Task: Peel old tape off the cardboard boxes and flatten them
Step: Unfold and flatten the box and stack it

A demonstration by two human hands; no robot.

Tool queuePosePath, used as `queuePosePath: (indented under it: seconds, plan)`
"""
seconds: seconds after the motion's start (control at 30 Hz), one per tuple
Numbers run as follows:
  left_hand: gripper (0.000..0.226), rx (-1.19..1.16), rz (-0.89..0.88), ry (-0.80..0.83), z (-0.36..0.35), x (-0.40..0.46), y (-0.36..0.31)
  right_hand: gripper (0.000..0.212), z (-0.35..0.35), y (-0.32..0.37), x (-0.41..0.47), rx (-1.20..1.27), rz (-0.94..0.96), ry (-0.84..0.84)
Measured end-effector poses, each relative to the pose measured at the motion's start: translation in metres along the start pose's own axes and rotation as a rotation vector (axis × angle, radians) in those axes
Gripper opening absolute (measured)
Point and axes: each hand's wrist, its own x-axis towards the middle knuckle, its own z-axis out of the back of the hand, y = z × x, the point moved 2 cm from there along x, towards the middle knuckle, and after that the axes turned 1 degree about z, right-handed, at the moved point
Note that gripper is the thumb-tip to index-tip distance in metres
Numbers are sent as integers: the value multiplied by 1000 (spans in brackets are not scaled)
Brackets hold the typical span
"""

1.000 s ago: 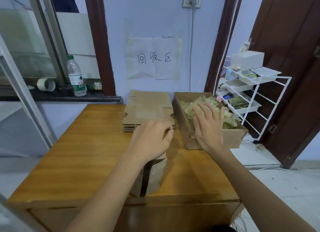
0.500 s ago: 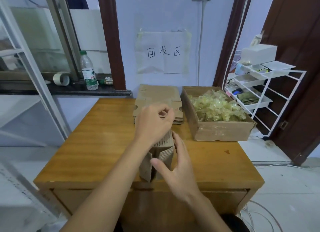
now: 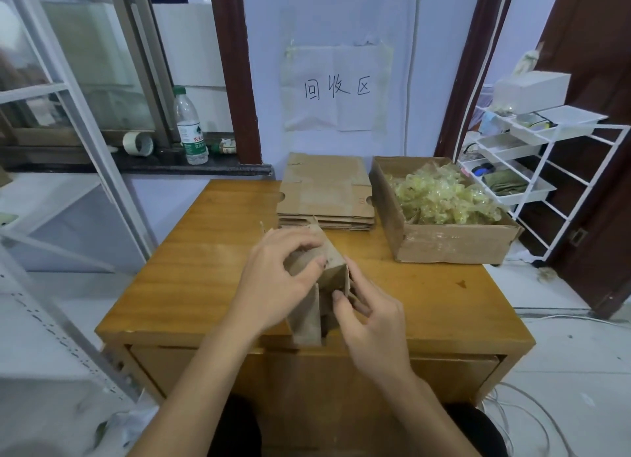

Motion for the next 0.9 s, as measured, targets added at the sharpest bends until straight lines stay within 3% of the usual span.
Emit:
queuePosePath:
  seconds: [0.23, 0.43, 0.67, 0.77, 0.9]
  plan:
    - [60, -41, 10, 422, 23, 6, 7, 28, 14, 7, 10, 27, 19, -56]
    - [83, -4, 41, 594, 49, 13, 11, 17, 16, 20, 36, -87, 117, -71]
    - [91, 98, 78, 399, 57, 13, -6, 21, 14, 62, 78, -213, 370, -113]
    - [84, 267, 197, 195, 40, 5, -13, 17, 8, 70, 91, -251, 365, 20]
    - [60, 236, 286, 38, 19, -10, -8, 15, -5, 68, 101, -344, 377, 245]
